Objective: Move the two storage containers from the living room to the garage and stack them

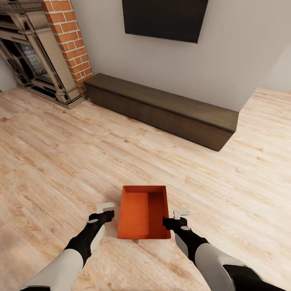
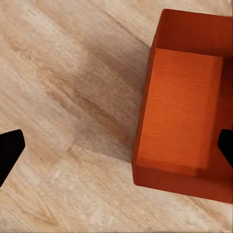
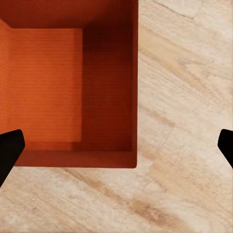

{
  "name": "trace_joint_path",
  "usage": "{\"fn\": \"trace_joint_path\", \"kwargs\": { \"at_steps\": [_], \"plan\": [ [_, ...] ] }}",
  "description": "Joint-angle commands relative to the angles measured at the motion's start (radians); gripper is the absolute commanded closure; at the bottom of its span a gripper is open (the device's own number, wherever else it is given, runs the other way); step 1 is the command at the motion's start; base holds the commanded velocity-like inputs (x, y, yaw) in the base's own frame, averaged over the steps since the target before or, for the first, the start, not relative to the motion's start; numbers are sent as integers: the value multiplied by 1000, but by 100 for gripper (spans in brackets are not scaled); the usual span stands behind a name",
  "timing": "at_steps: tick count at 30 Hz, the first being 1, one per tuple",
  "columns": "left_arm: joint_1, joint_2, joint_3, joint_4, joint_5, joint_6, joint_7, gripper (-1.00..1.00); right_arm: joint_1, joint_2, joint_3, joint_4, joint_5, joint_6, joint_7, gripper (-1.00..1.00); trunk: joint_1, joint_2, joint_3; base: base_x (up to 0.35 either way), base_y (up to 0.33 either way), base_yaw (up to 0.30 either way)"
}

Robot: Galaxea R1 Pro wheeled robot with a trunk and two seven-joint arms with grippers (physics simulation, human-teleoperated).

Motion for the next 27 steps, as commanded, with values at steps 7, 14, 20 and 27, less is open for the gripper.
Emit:
{"fn": "trace_joint_path", "kwargs": {
  "at_steps": [7,14,20,27],
  "plan": [
    [0,-54,-4,-7,3,10,7,-100,-1,-2,-8,1,12,-3,-2,-100,27,-50,-23,0,0,0],
    [0,-54,-7,-10,-7,8,13,-100,-1,1,-6,1,14,-3,-2,-100,54,-99,-45,0,0,0],
    [0,-54,-7,-11,-30,8,11,-100,-1,0,-5,1,15,-3,-1,-100,77,-141,-63,0,0,0],
    [0,-56,-29,-9,-100,10,9,-100,-1,0,-4,3,95,-5,1,-100,58,-106,-48,0,0,0]
  ]
}}
